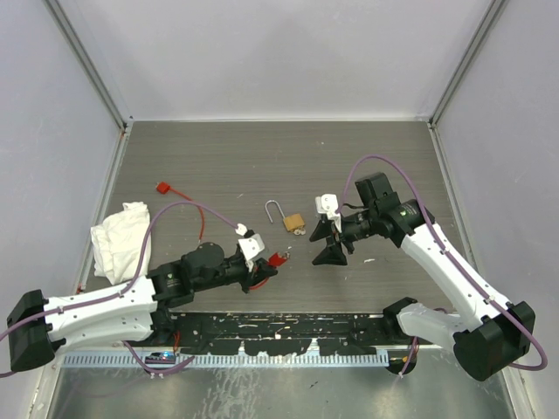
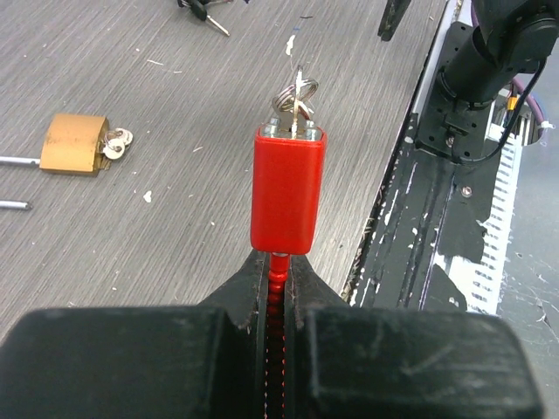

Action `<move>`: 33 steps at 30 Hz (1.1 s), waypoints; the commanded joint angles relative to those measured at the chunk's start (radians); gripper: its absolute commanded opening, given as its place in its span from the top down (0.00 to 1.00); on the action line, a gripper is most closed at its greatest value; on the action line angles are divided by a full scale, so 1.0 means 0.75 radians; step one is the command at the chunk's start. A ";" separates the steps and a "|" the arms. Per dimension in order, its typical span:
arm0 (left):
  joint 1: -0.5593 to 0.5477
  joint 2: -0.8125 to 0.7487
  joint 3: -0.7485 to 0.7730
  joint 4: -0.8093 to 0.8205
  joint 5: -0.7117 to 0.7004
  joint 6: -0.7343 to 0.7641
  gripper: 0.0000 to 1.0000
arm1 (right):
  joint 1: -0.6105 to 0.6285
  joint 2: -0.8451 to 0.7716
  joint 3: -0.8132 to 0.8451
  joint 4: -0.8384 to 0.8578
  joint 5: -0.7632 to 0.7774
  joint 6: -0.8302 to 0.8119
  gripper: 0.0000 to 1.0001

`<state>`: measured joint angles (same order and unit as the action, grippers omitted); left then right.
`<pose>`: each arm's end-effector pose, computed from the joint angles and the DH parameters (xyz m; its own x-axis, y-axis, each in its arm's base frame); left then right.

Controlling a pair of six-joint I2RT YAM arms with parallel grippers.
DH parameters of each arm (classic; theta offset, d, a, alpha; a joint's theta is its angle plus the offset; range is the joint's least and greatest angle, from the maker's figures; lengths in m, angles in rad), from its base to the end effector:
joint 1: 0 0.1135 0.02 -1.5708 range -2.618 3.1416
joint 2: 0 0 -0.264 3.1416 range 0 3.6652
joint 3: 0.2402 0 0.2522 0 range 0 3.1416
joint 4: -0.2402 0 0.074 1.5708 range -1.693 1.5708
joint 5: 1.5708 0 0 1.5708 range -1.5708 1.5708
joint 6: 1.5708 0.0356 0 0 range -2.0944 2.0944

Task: Lock with the key
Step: Lock the lock.

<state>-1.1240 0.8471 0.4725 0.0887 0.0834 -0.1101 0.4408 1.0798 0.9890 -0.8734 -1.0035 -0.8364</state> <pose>0.0838 -0.1818 0.2467 -0.2236 0.2134 -0.9510 0.9142 0.3843 -0.1288 0.1663 0.1116 0.3073 -0.0051 -0.4434 -0.8963 -0.9966 -0.0720 0.0412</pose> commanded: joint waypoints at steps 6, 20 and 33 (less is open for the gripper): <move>-0.006 0.061 0.112 0.069 0.038 0.019 1.00 | 0.061 0.034 0.029 0.239 -0.088 0.158 0.36; -0.005 0.130 0.143 0.080 0.084 0.007 1.00 | 0.223 0.126 0.080 0.242 -0.102 0.157 0.54; -0.005 0.137 0.149 0.063 0.094 0.005 1.00 | 0.243 0.124 0.104 0.188 -0.092 0.105 0.72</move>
<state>-1.1240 0.9604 0.5385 0.0883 0.1390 -0.1120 0.6144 1.1851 1.0214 -0.7288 -1.0515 -0.7345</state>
